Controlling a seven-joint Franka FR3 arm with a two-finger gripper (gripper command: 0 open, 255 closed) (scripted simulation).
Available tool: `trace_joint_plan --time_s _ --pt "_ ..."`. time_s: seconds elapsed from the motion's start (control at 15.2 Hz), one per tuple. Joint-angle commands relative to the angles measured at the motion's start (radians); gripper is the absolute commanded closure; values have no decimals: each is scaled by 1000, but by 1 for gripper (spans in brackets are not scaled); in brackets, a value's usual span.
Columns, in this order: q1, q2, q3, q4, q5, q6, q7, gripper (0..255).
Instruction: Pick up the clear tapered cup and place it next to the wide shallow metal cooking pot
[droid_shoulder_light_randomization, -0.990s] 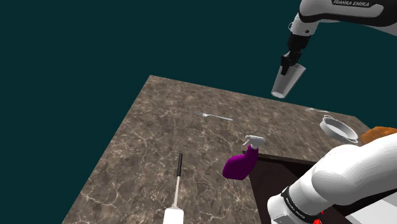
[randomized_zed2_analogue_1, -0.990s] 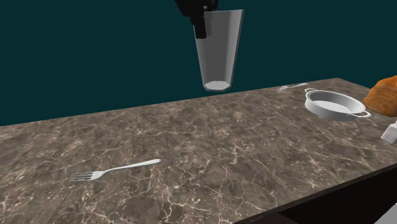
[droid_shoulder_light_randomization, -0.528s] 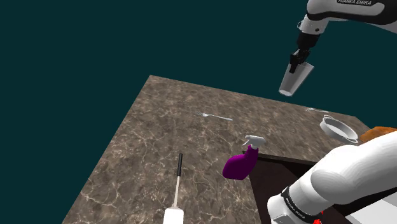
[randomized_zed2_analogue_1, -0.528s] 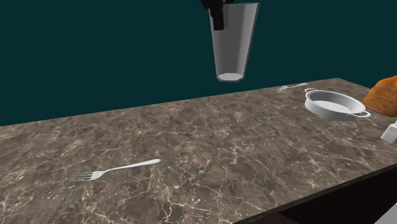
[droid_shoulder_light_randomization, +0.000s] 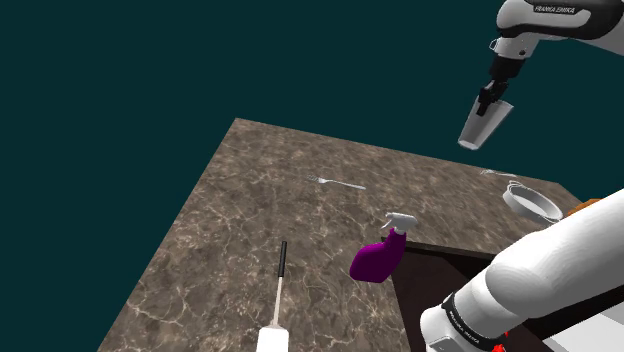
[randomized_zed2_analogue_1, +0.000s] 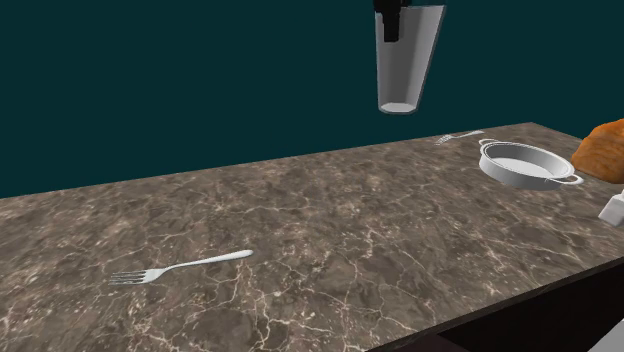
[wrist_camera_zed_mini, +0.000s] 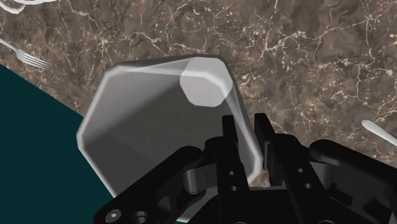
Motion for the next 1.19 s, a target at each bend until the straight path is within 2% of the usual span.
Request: trace_joint_plan --time_s 0.0,0.33,0.59,0.86,1.12 --pt "-16 45 -40 47 18 5 -62 255" --pt "-74 188 -140 178 101 21 -227 255" --pt "-158 338 -202 316 211 14 -370 255" --pt "-294 510 -226 500 342 -26 -502 255" --pt "-487 705 -209 766 478 -114 -602 255"
